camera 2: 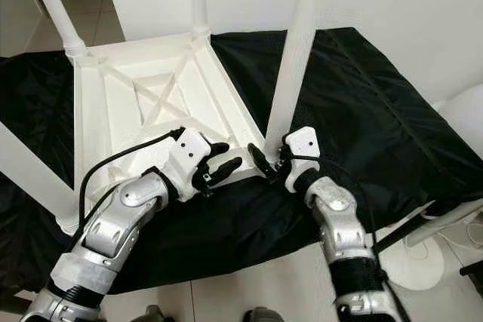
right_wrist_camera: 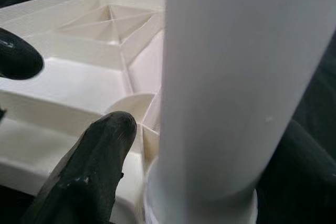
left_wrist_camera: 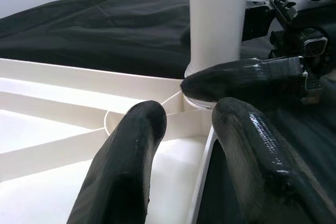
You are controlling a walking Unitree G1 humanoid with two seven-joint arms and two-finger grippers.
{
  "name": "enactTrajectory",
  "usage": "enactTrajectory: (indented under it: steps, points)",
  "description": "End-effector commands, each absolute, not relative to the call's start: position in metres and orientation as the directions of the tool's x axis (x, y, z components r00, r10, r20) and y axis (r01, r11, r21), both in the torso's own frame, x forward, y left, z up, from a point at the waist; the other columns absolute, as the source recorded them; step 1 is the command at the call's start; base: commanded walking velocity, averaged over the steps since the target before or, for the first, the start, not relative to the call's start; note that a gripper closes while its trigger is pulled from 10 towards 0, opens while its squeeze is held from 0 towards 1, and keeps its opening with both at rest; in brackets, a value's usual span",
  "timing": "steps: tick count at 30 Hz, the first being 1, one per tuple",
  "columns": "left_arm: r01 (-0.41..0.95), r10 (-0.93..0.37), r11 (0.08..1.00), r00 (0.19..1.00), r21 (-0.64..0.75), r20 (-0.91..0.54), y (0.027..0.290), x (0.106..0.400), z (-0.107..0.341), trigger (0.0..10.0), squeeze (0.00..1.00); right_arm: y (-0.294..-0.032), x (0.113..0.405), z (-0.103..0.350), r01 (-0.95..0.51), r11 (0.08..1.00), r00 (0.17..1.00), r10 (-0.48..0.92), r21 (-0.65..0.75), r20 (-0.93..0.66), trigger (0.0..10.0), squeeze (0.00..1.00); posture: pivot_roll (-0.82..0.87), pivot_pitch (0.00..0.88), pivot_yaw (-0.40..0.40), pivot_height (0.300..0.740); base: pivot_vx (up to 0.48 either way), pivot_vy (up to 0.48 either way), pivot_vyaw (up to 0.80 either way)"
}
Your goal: Building children table
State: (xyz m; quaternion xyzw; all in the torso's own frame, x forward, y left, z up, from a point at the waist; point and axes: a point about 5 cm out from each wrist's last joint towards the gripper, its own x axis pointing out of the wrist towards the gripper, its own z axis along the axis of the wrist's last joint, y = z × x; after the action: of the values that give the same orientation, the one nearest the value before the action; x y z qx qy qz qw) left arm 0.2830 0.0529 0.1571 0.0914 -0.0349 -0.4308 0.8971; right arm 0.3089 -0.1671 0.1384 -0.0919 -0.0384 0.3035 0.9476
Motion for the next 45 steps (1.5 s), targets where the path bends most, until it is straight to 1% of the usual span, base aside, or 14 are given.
enactTrajectory:
  steps: [1, 9, 10, 11, 23, 24, 28, 30, 32, 33, 35, 40, 42, 45]
  points:
    - [0.755, -0.769, 0.625, 0.639, 0.197, -0.011, 0.054, 0.285, 0.158, 10.0, 0.00, -0.167, 0.313, 0.136, -0.612, 0.762, 0.780, 0.625, -0.212, -0.007, 10.0, 0.00, -0.09, 0.027, 0.019, 0.740, 0.000, 0.000, 0.00]
    - [0.758, -0.772, 0.622, 0.636, 0.196, -0.010, 0.053, 0.286, 0.158, 10.0, 0.00, -0.169, 0.325, 0.134, -0.651, 0.720, 0.750, 0.659, -0.241, -0.058, 10.0, 0.00, -0.09, 0.025, 0.022, 0.740, 0.000, 0.000, 0.00]
    - [0.759, -0.773, 0.621, 0.635, 0.196, -0.009, 0.053, 0.286, 0.158, 10.0, 0.00, -0.169, 0.326, 0.134, -0.656, 0.716, 0.746, 0.663, -0.238, -0.061, 8.9, 0.00, -0.09, 0.025, 0.022, 0.740, 0.000, 0.000, 0.00]
    - [0.765, -0.778, 0.614, 0.628, 0.196, -0.011, 0.051, 0.285, 0.158, 10.0, 0.00, -0.169, 0.327, 0.131, -0.659, 0.712, 0.744, 0.664, -0.241, -0.074, 0.0, 0.00, -0.09, 0.022, 0.023, 0.740, 0.000, 0.000, 0.00]
    - [0.783, -0.795, 0.591, 0.606, 0.196, -0.025, 0.051, 0.280, 0.156, 10.0, 0.00, -0.171, 0.319, 0.119, -0.662, 0.729, 0.747, 0.662, -0.175, -0.066, 0.0, 0.00, -0.08, 0.028, 0.022, 0.740, 0.000, 0.000, 0.00]
    - [0.784, -0.796, 0.590, 0.605, 0.195, -0.026, 0.050, 0.280, 0.155, 10.0, 0.00, -0.170, 0.318, 0.120, -0.641, 0.749, 0.765, 0.642, -0.168, -0.051, 10.0, 0.00, -0.08, 0.028, 0.021, 0.740, 0.000, 0.000, 0.00]
    - [0.785, -0.797, 0.588, 0.603, 0.194, -0.027, 0.050, 0.279, 0.155, 10.0, 0.00, -0.168, 0.319, 0.121, -0.612, 0.778, 0.788, 0.616, -0.143, -0.022, 10.0, 0.00, -0.08, 0.029, 0.019, 0.740, 0.000, 0.000, 0.00]
    - [0.787, -0.798, 0.586, 0.602, 0.193, -0.027, 0.050, 0.279, 0.154, 10.0, 0.00, -0.166, 0.319, 0.120, -0.554, 0.820, 0.829, 0.559, -0.140, -0.005, 10.0, 0.00, -0.09, 0.026, 0.016, 0.740, 0.000, 0.000, 0.00]
    - [0.788, -0.800, 0.585, 0.600, 0.192, -0.028, 0.050, 0.279, 0.154, 10.0, 0.00, -0.161, 0.319, 0.121, -0.434, 0.891, 0.897, 0.441, -0.135, 0.020, 10.0, 0.00, -0.08, 0.027, 0.015, 0.740, 0.000, 0.000, 0.00]
    - [0.788, -0.800, 0.585, 0.600, 0.192, -0.028, 0.050, 0.279, 0.154, 10.0, 0.00, -0.161, 0.319, 0.121, -0.434, 0.891, 0.897, 0.441, -0.135, 0.020, 10.0, 0.00, -0.08, 0.027, 0.015, 0.740, 0.000, 0.000, 0.00]
    - [0.790, -0.801, 0.583, 0.598, 0.189, -0.028, 0.050, 0.278, 0.154, 10.0, 0.00, -0.156, 0.316, 0.121, -0.324, 0.940, 0.944, 0.330, -0.108, 0.033, 10.0, 0.00, -0.08, 0.027, 0.015, 0.740, 0.000, 0.000, 0.00]
    - [0.793, -0.803, 0.580, 0.595, 0.188, -0.030, 0.050, 0.276, 0.153, 10.0, 0.00, -0.150, 0.309, 0.118, -0.198, 0.979, 0.980, 0.199, -0.041, 0.027, 10.0, 0.00, -0.08, 0.027, 0.016, 0.740, 0.000, 0.000, 0.00]
    - [0.796, -0.806, 0.576, 0.591, 0.188, -0.033, 0.050, 0.275, 0.153, 10.0, 0.00, -0.144, 0.305, 0.109, -0.074, 0.995, 0.997, 0.072, -0.071, -0.019, 10.0, 0.00, -0.09, 0.030, 0.018, 0.740, 0.000, 0.000, 0.00]
    - [0.797, -0.807, 0.574, 0.589, 0.188, -0.034, 0.050, 0.275, 0.153, 10.0, 0.00, -0.138, 0.302, 0.104, 0.003, 0.998, 0.999, -0.006, -0.067, -0.045, 10.0, 0.00, -0.09, 0.028, 0.016, 0.740, 0.000, 0.000, 0.00]
